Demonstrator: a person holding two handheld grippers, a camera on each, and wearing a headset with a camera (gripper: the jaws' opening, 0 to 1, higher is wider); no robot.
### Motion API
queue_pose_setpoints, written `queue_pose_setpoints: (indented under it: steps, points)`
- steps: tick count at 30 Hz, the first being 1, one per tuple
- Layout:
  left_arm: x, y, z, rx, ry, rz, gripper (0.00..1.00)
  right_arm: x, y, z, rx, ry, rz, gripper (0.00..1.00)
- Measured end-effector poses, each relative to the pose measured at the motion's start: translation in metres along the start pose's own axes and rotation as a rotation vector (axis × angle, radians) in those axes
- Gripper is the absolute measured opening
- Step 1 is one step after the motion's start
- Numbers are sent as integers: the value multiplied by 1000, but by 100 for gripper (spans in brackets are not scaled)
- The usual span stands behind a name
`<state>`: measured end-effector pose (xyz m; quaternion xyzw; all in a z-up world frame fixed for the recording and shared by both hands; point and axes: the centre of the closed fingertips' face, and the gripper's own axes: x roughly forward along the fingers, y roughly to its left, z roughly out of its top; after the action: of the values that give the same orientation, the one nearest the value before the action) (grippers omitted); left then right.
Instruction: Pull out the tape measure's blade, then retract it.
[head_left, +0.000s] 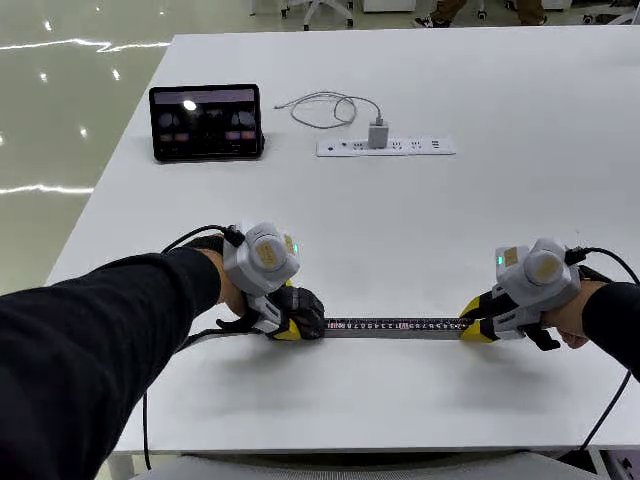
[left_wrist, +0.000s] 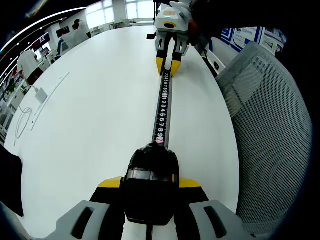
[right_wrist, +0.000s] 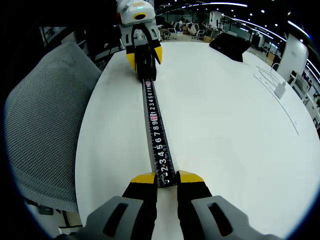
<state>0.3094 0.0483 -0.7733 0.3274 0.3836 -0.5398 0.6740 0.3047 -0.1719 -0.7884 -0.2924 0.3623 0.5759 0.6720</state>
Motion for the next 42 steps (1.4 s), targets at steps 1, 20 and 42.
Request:
queue_pose_setpoints:
  steps: [1, 20, 42]
  points:
    - [0, 0, 0, 0, 0, 0, 34, 0, 0, 0, 1, 1, 0, 10]
    - [0, 0, 0, -2, 4, -7, 34, -11, -2, -12, 8, 13, -4, 10]
    - [0, 0, 0, -2, 3, -5, 34, -15, -5, -23, 21, 23, -6, 10]
